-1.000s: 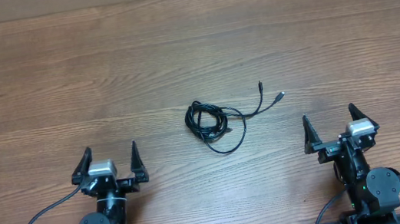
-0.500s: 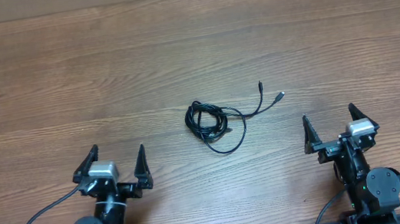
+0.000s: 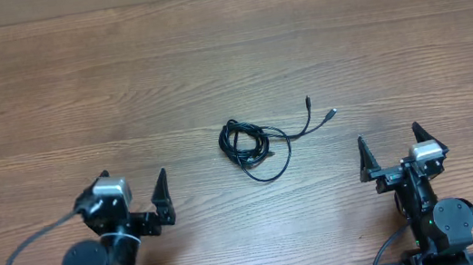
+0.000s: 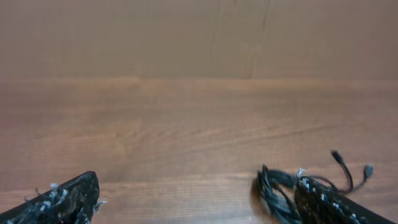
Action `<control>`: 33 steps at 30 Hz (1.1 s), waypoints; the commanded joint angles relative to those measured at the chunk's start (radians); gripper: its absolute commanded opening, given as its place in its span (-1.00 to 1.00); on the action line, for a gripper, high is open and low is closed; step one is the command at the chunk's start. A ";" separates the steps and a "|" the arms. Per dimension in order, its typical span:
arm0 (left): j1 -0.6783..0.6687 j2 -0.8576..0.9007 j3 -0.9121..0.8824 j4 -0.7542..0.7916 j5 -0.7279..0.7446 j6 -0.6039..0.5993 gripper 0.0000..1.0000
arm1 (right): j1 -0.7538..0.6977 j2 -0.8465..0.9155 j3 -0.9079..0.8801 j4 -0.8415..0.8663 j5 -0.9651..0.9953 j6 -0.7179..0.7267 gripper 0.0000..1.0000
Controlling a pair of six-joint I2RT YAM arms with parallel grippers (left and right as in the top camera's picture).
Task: Untangle cables
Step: 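Move the left gripper forward and down onto the black cable coil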
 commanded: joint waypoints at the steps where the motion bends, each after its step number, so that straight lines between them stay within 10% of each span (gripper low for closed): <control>1: 0.005 0.093 0.108 -0.048 0.004 -0.014 0.98 | -0.006 -0.012 -0.010 0.002 0.010 -0.001 1.00; 14: 0.004 0.502 0.492 -0.355 0.058 -0.013 0.99 | -0.006 -0.011 -0.010 0.002 0.010 -0.001 1.00; 33: 0.004 0.759 0.515 -0.388 0.558 -0.051 0.99 | -0.006 -0.011 -0.010 0.002 0.010 -0.001 1.00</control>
